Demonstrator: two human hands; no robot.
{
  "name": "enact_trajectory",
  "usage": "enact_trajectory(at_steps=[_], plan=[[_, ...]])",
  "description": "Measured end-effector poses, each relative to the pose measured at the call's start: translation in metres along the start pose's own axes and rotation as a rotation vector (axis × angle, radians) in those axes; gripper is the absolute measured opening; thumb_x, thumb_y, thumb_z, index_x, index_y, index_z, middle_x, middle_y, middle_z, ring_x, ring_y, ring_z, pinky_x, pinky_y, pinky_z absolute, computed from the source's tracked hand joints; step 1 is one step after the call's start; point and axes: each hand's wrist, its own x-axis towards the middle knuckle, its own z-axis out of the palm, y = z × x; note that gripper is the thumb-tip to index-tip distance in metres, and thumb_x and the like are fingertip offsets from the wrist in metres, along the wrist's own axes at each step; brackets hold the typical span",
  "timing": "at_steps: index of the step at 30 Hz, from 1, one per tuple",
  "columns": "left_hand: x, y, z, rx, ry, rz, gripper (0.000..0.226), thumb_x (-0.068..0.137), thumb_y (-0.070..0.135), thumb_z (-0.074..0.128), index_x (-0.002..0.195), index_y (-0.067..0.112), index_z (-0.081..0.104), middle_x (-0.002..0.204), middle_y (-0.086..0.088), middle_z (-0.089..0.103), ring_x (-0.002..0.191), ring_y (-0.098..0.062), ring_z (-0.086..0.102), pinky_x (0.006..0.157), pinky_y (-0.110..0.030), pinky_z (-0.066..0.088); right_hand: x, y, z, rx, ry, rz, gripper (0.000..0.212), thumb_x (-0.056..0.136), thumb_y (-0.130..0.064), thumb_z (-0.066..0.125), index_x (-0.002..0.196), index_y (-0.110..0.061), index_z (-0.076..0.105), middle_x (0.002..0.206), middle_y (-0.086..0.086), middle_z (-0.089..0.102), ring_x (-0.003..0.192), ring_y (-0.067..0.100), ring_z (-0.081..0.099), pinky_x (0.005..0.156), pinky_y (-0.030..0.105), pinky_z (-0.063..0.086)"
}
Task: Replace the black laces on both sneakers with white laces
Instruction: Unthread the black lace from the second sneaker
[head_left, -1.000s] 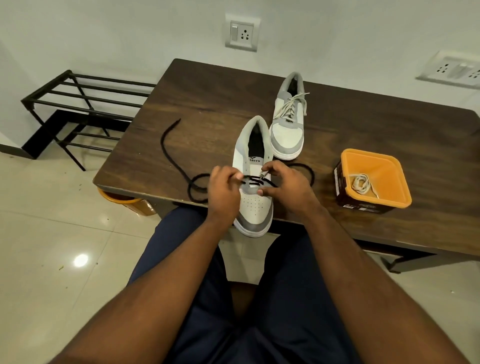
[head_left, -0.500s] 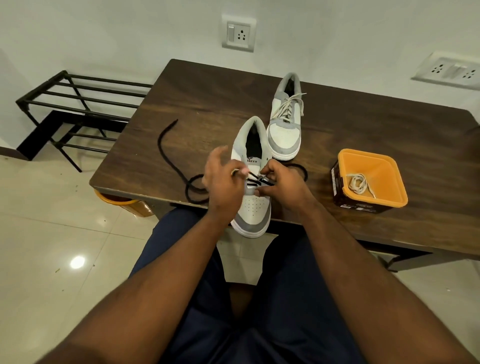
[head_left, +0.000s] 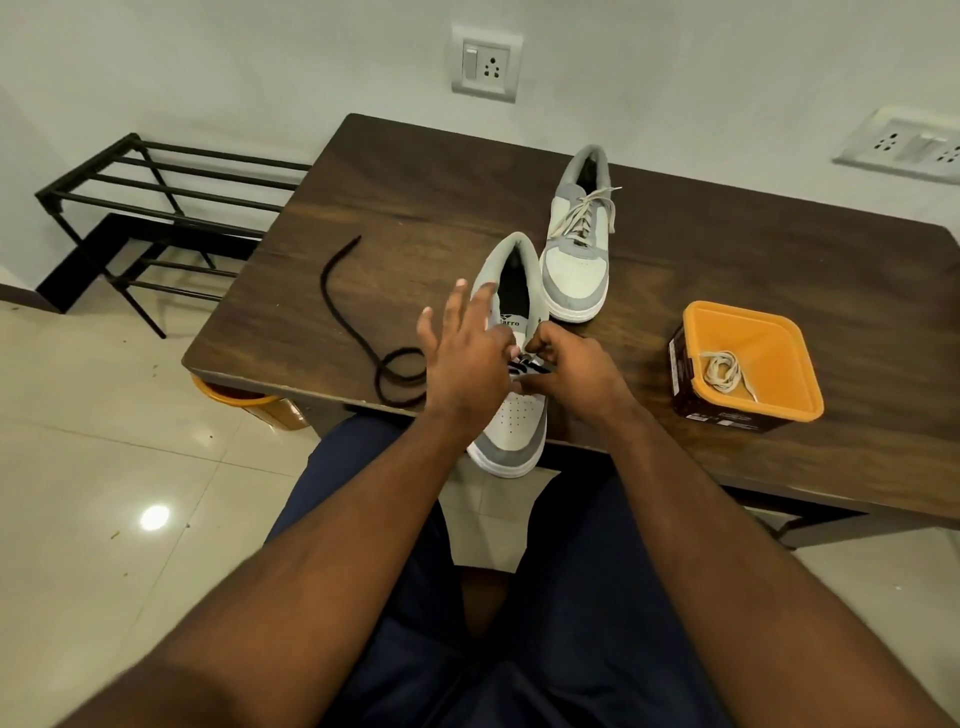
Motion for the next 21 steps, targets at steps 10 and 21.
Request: enact_trajectory(at_steps=[10, 21], plan=[[-0.028, -0.014, -0.001, -0.430, 0.505, -0.432, 0.013, 0.094, 0.020, 0.052, 0.104, 0.018, 0.060, 0.152, -0.013, 0.034, 0.142, -0.037, 0.025, 0.113, -0.050, 0.018, 0.001, -0.001, -0.006, -0.206, -0.097, -0.038, 0.037, 0.080, -0.045, 0.071, 0.112, -0.033, 0.056, 0.099, -0.009, 0.065, 0.091, 0.017, 0.061, 0.075, 0.032, 0.048], [-0.005, -0.009, 0.005, 0.094, 0.073, 0.016, 0.008, 0.093, 0.022, 0.061, 0.094, 0.028, 0.066, 0.161, -0.008, 0.019, 0.148, -0.043, -0.005, 0.114, -0.064, 0.001, 0.006, -0.006, -0.006, -0.310, -0.162, 0.016, 0.043, 0.082, -0.054, 0.062, 0.122, -0.042, 0.053, 0.120, -0.010, 0.063, 0.113, 0.019, 0.058, 0.096, 0.046, 0.045]])
